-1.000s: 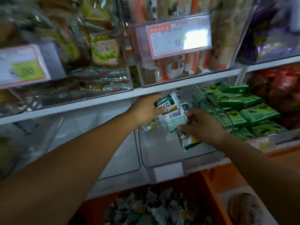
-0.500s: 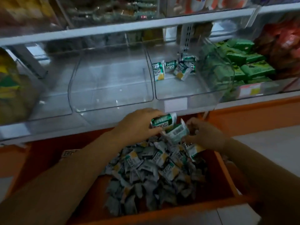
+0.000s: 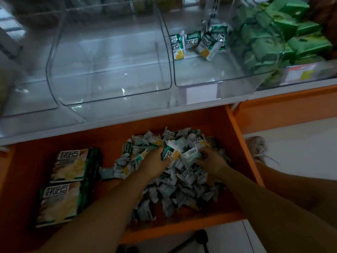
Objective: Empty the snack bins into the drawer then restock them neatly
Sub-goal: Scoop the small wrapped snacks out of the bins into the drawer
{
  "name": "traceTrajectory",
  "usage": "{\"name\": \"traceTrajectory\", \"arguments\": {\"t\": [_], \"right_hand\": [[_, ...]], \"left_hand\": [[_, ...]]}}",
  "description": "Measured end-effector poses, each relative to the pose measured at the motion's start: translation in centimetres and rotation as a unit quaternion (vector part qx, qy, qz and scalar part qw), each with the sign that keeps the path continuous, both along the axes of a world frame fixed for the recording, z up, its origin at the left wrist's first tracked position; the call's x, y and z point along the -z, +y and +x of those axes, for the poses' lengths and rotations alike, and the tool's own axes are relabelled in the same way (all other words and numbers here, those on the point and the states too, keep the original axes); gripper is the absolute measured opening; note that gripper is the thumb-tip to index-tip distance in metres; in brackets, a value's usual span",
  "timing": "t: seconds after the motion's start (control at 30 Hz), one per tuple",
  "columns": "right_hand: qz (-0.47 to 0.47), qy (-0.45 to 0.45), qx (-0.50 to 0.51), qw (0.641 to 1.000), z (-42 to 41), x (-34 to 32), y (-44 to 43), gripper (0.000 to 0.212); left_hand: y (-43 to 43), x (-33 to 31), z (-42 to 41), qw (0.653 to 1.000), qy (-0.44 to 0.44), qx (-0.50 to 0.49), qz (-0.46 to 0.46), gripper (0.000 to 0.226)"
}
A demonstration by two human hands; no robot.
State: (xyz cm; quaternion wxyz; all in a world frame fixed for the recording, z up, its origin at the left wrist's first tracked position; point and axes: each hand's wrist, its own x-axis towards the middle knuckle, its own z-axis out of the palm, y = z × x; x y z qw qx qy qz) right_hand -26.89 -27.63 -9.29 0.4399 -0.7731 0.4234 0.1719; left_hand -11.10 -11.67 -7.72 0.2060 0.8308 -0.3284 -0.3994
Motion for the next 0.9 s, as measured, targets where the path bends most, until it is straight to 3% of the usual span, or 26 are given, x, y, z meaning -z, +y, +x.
{"name": "traceTrajectory", "arguments": {"t": [0.17,0.3,0.47,0.6,0.7,0.8,0.9], "right_hand": [[-0.014,-0.029,-0.006,0.999,-0.3,-2.3,-0.5,0.056],[-0.069,-0.127,0.005,0.989,-0.2,-8.0,-1.5,0.042],[-0.171,-0.284,0.042,0.943,-0.2,-17.1,-3.6,0.014],[-0.207,-0.34,0.048,0.916,2.2,-21.8,-8.4,0.015],[-0.233,-0.303,0.027,0.924,5.4,-22.4,-13.1,0.029],[-0.213,-0.279,0.035,0.936,9.7,-21.1,-17.6,0.052],[-0.223,-0.267,0.012,0.938,13.7,-19.0,-21.3,0.082]], "left_hand": [[-0.3,-3.0,0.2,0.994,-0.086,0.064,0.004,0.066],[-1.4,-9.1,0.1,0.979,-0.143,0.125,-0.068,0.049],[-4.4,-18.4,0.0,0.946,-0.183,0.156,-0.219,0.035],[-9.7,-23.7,3.1,0.92,-0.222,0.144,-0.291,0.033],[-15.0,-24.6,6.4,0.922,-0.256,0.155,-0.247,0.042],[-20.1,-23.8,9.7,0.926,-0.297,0.197,-0.122,0.065],[-24.0,-22.8,12.8,0.906,-0.349,0.239,-0.015,0.079]]}}
